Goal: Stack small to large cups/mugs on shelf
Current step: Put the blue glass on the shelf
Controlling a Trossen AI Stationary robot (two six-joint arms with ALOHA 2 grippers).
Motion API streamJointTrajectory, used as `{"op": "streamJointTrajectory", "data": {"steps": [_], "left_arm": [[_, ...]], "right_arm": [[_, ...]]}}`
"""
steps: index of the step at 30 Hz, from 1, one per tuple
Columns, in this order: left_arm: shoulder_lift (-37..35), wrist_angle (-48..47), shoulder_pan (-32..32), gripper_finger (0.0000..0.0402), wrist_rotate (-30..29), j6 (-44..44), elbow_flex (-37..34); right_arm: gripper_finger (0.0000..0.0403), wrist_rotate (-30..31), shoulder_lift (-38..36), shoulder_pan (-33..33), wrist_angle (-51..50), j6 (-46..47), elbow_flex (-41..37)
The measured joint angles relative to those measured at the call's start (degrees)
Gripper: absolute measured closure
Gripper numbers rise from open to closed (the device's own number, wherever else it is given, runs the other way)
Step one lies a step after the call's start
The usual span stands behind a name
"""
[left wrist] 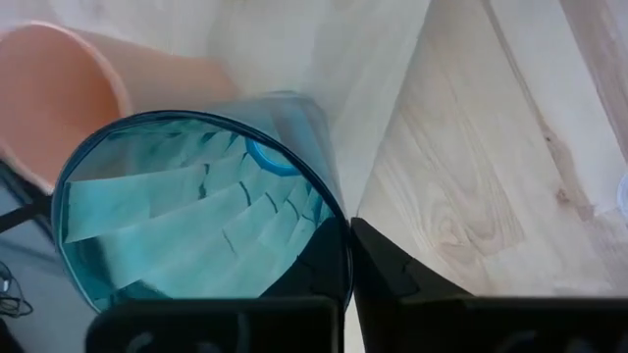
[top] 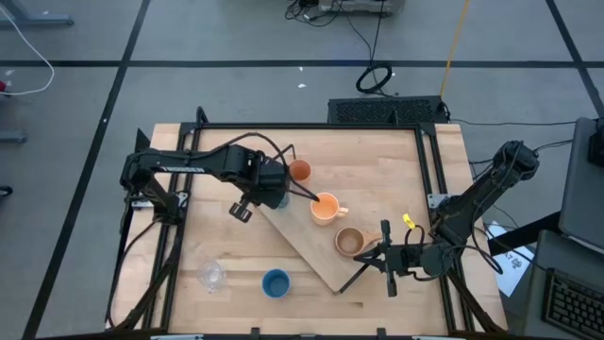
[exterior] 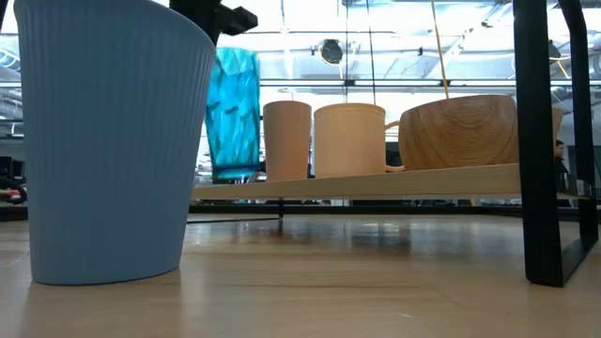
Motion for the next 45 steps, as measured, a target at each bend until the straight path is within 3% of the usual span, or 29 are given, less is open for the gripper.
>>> {"op": "streamJointTrajectory", "data": {"steps": [11, 20, 36, 45], "left_arm": [[0.0, 0.5, -0.1, 0.0395, -0.5, -0.4, -3.1], [0.0, 2.4, -0.1, 0.0352, -0.7, -0.8, -3.1], [0.0, 3.5, -0.1, 0.0345, -1.1, -2.1, -3.1], [0.0, 4.4, -0.6, 0.0281, -3.9, -4.5, -3.1]], "right_arm": [[0.0403, 0.0, 0.0, 0.0, 0.0, 0.0, 0.0], [0.0403, 0.0, 0.0, 0.0, 0.0, -0.1, 0.0], [0.0403, 0.0, 0.0, 0.0, 0.0, 0.0, 0.0], [0.0403, 0.0, 0.0, 0.0, 0.0, 0.0, 0.0]]}}
